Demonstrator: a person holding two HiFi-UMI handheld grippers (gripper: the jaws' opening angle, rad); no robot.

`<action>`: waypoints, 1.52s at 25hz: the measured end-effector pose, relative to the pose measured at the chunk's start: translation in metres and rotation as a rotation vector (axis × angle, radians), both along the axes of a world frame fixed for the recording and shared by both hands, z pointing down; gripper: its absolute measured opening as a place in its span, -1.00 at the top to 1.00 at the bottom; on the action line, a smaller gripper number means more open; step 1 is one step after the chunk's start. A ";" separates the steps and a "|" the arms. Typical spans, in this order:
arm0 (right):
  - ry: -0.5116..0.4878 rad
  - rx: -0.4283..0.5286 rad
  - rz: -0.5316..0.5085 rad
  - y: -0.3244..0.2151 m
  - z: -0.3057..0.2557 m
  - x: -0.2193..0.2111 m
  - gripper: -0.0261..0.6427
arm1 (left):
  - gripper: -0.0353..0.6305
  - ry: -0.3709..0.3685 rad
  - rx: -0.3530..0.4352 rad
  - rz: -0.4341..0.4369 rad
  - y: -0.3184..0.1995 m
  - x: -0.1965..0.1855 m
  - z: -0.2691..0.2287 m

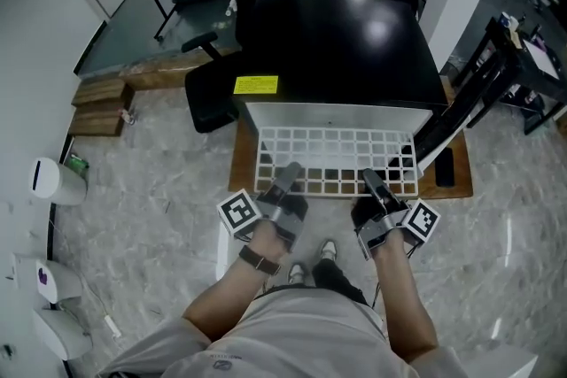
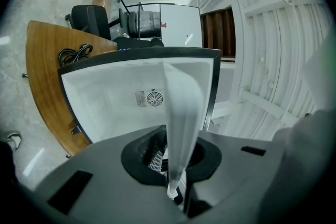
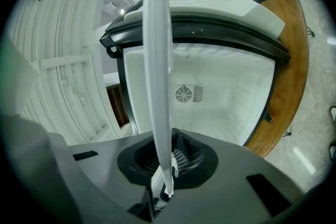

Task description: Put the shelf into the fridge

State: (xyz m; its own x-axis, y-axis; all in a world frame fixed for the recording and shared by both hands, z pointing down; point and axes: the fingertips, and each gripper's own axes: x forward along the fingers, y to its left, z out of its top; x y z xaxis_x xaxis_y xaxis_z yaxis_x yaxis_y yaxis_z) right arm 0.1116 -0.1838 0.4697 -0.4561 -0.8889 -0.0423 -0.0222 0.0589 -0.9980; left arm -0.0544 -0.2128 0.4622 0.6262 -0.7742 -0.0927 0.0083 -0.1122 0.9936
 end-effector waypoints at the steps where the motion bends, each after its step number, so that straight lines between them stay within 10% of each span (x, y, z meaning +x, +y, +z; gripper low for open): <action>1: 0.000 -0.001 0.000 0.000 0.000 0.001 0.78 | 0.81 -0.004 -0.001 0.000 0.000 0.001 0.001; 38: 0.014 -0.014 -0.018 0.000 0.008 0.004 0.79 | 0.81 0.034 -0.011 -0.012 -0.002 0.005 0.004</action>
State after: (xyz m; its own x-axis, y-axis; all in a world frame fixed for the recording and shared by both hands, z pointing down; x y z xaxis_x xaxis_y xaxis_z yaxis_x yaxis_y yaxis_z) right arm 0.1157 -0.1835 0.4777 -0.4725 -0.8810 -0.0232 -0.0347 0.0450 -0.9984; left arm -0.0495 -0.2148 0.4667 0.6132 -0.7830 -0.1047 0.0405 -0.1013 0.9940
